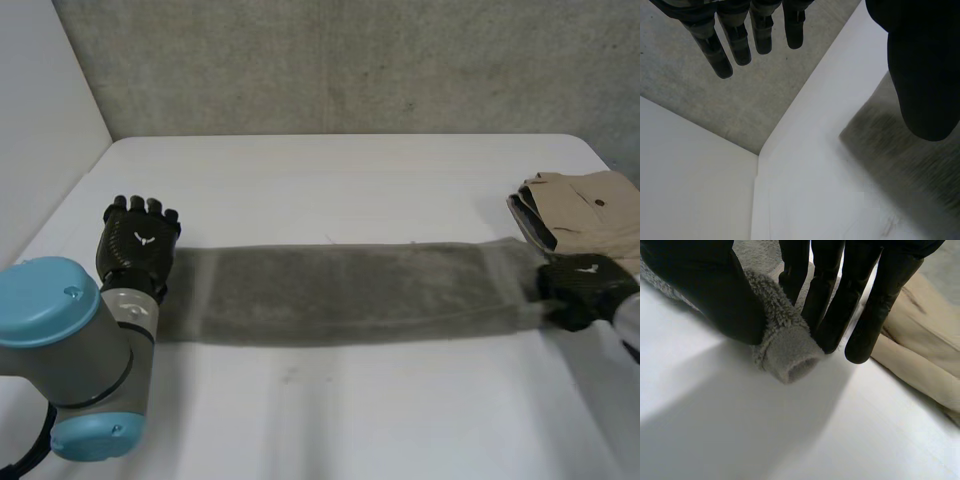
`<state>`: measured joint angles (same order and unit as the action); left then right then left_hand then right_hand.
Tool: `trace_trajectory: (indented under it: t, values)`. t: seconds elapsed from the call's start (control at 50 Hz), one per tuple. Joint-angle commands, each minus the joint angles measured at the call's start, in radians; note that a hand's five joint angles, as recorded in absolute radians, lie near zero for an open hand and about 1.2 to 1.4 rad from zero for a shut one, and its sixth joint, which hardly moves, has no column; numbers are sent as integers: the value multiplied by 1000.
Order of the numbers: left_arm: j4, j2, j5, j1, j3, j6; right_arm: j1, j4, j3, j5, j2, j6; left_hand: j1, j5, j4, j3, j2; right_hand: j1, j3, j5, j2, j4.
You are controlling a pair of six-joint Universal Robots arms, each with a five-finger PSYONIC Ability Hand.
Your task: Fold the laundry.
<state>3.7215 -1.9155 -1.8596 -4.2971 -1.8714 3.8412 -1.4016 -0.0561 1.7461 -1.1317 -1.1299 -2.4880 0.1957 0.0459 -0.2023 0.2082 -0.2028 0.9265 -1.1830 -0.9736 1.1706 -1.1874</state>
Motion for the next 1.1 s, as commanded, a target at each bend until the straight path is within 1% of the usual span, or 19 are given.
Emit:
trace_trajectory:
  t: [0.02, 0.1, 0.22, 0.32, 0.44, 0.46, 0.52, 0.6, 0.66, 0.74, 0.76, 0.84, 0.86, 0.88, 0.9, 0.92, 0.94, 1.02, 1.1]
  values:
    - [0, 23, -1, 2, -15, 1, 260, 59, 41, 0, -83, 263, -21, -46, 28, -34, 28, 470, -213, -248, 226, -209]
    - [-2, 29, -1, 3, -20, 4, 311, 81, 33, -10, -97, 359, -21, -46, 28, -34, 28, 470, -213, -248, 226, -209]
    - [-2, 38, -1, 11, -22, 6, 247, 76, 32, -17, -174, 347, -21, -46, 28, -34, 28, 470, -213, -248, 226, -209]
    - [-2, 53, -1, 11, -29, 6, -2, 26, -14, -48, -252, 250, -21, -46, 28, -34, 28, 470, -213, -248, 226, -209]
    - [-2, 69, -1, 7, -34, 6, -304, -71, -106, -155, -235, 207, -21, -46, 28, -34, 28, 470, -213, -248, 226, -209]
    - [-2, 70, -1, 7, -34, 6, -404, -97, -141, -174, -207, 208, -21, -46, 28, -34, 28, 470, -213, -248, 226, -209]
    - [-2, 78, -3, 4, -34, 6, -598, -137, -227, -181, -116, 215, -21, -46, 28, -34, 28, 470, -213, -248, 226, -209]
    - [-2, 85, -7, 3, -35, 6, -787, -145, -345, -177, 8, 215, -21, -46, 28, -34, 28, 470, -213, -248, 226, -209]
    - [-2, 92, -9, 2, -37, 6, -861, -142, -407, -171, 97, 222, -21, -46, 28, -34, 28, 470, -213, -248, 226, -209]
    - [-3, 108, -9, -6, -49, 6, -950, -140, -480, -109, 223, 250, -21, -46, 28, -34, 28, 470, -213, -248, 226, -209]
    - [-5, 116, -9, -12, -52, 5, -979, -139, -497, -74, 260, 264, -21, -46, 28, -34, 28, 470, -213, -248, 226, -209]
    - [-9, 136, -9, -21, -58, 1, -1011, -137, -530, -31, 311, 297, -21, -46, 28, -34, 28, 470, -213, -248, 226, -209]
    - [-11, 141, -9, -23, -58, 0, -1011, -137, -533, -34, 311, 299, -21, -46, 28, -34, 28, 328, -72, -107, 84, -68]
    - [-12, 142, -7, -23, -58, -2, -1011, -137, -531, -39, 308, 296, -21, -46, 28, -34, 28, 68, 188, 153, -176, 193]
    - [-12, 145, -6, -23, -58, -2, -1011, -137, -530, -43, 303, 291, -21, -46, 28, -34, 28, -231, 487, 452, -475, 492]
    - [-15, 150, -1, -23, -57, -3, -1011, -136, -522, -59, 289, 276, -21, -46, 28, -34, 28, -684, 941, 906, -928, 945]
    - [-15, 151, -1, -23, -57, -3, -1008, -133, -517, -66, 280, 264, -21, -46, 28, -34, 28, -752, 1008, 974, -996, 1013]
    - [-17, 158, 5, -13, -43, -5, -990, -104, -481, -121, 193, 149, -21, -46, 28, -34, 28, -752, 1008, 974, -996, 1013]
    - [-18, 161, 36, 19, -17, -15, -870, -47, -413, -192, 98, -29, -21, -46, 28, -34, 28, -752, 1008, 974, -996, 1013]
